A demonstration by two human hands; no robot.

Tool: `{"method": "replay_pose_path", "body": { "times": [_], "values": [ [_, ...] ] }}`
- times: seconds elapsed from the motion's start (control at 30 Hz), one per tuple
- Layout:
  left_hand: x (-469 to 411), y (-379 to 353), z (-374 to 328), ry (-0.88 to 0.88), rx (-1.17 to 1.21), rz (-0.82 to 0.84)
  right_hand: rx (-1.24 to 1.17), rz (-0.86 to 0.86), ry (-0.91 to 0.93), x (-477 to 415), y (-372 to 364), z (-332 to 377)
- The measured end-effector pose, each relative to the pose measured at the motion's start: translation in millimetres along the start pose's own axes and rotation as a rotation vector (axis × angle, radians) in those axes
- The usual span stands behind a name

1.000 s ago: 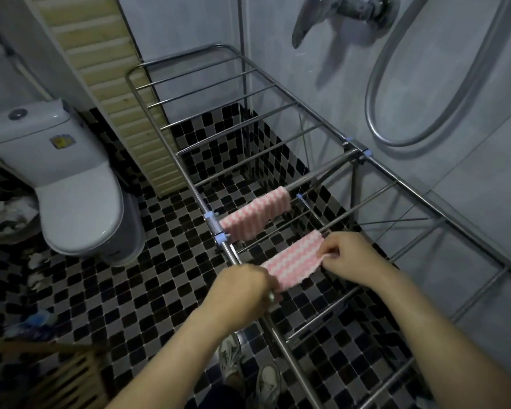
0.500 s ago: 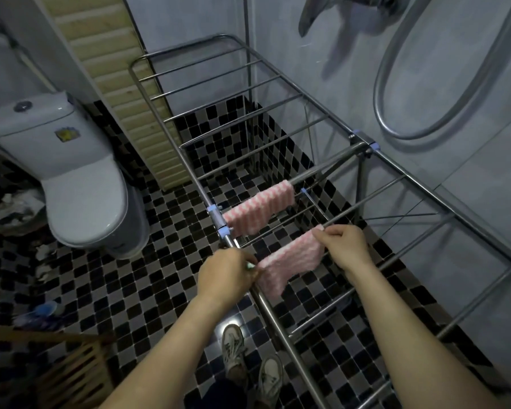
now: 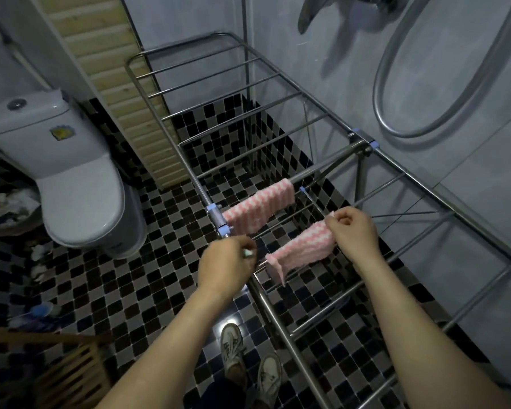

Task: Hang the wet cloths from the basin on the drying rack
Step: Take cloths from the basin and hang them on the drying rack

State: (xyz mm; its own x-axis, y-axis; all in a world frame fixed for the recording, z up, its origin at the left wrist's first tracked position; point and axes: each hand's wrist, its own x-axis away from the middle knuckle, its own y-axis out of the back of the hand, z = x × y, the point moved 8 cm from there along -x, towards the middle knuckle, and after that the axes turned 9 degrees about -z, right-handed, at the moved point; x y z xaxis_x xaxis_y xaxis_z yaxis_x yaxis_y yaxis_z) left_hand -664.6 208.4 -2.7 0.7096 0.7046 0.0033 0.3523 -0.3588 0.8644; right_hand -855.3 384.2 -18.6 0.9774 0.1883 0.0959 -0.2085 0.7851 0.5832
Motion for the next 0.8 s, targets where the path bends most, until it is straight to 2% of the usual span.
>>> {"method": "replay_pose_path", "body": {
  "times": [0.1,0.17,0.27,0.4,0.53,0.63,0.8],
  "values": [
    [0.9,-22.1,-19.9,-0.109,-0.037,0.114,0.004,0.008,-0.003,-1.4,-2.7,-2.1],
    [-0.3,-28.6,-28.3,-0.167,-0.059,0.129,-0.004,0.008,-0.016,-3.4,-3.8,-3.9],
    [1.6,-19.5,-29.4,-0.234,-0.081,0.042,-0.016,0.002,-0.037,-5.9,-4.1,-7.3],
    [23.8,5.2,-30.4,-0.473,-0.053,-0.178,0.003,0.005,-0.012,-6.7,-7.3,-5.4],
    [38.7,-3.4,-20.2,-0.585,-0.104,-0.100,0.036,0.036,0.025,-2.4,-14.9,0.0],
    [37.1,-6.4,-13.5,-0.584,-0.118,-0.013,0.081,0.019,0.039,-1.8,-13.9,-0.4],
    [16.0,-3.3,-7.0,-0.269,-0.005,-0.023,0.101,0.007,-0.008,-3.3,-8.8,-4.4]
  ]
}}
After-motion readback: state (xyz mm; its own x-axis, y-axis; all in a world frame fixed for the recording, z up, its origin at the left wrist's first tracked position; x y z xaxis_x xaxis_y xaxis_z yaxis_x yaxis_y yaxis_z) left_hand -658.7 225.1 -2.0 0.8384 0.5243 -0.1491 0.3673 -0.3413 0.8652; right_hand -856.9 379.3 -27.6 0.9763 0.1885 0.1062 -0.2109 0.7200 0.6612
